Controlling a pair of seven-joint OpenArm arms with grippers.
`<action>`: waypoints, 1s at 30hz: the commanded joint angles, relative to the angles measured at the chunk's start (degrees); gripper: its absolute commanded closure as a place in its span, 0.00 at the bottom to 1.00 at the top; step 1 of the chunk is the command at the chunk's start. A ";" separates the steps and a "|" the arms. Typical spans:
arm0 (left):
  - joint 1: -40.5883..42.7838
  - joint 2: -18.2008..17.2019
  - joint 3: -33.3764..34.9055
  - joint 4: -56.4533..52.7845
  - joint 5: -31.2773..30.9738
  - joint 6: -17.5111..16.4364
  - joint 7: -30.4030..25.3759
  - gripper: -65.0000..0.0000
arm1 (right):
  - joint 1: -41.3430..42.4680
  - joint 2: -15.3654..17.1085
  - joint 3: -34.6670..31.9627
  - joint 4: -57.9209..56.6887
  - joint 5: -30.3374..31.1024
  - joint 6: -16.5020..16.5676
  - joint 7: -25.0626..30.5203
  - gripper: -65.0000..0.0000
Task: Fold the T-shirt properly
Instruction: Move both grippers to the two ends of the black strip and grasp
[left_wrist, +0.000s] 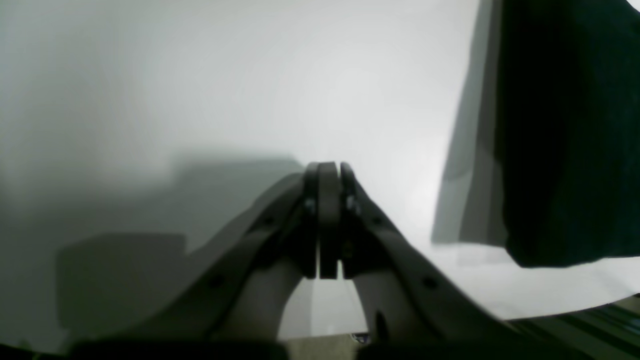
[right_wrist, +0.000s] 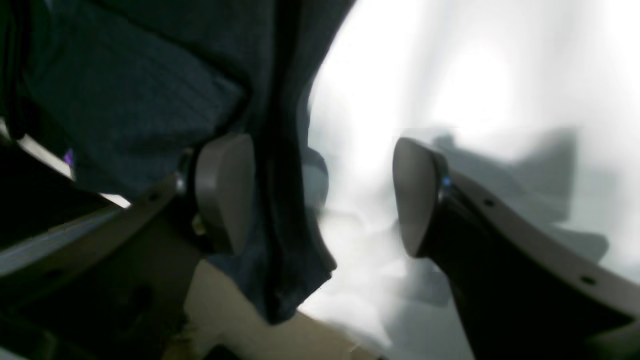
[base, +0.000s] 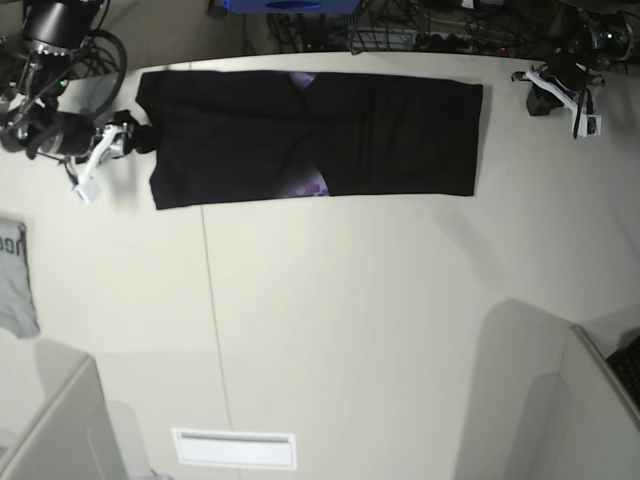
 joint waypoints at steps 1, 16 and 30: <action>0.17 -0.98 -0.03 0.71 -0.91 -0.34 -0.86 1.00 | 0.01 0.60 0.24 0.13 -0.90 0.91 -0.78 0.36; -3.61 3.15 6.48 0.97 8.76 2.74 -1.03 1.00 | -2.81 -4.15 0.24 3.64 6.13 0.91 -3.82 0.37; -4.31 3.15 10.17 0.71 9.29 2.92 -1.03 1.00 | -1.75 -5.73 -5.39 -0.40 6.39 0.91 -3.82 0.37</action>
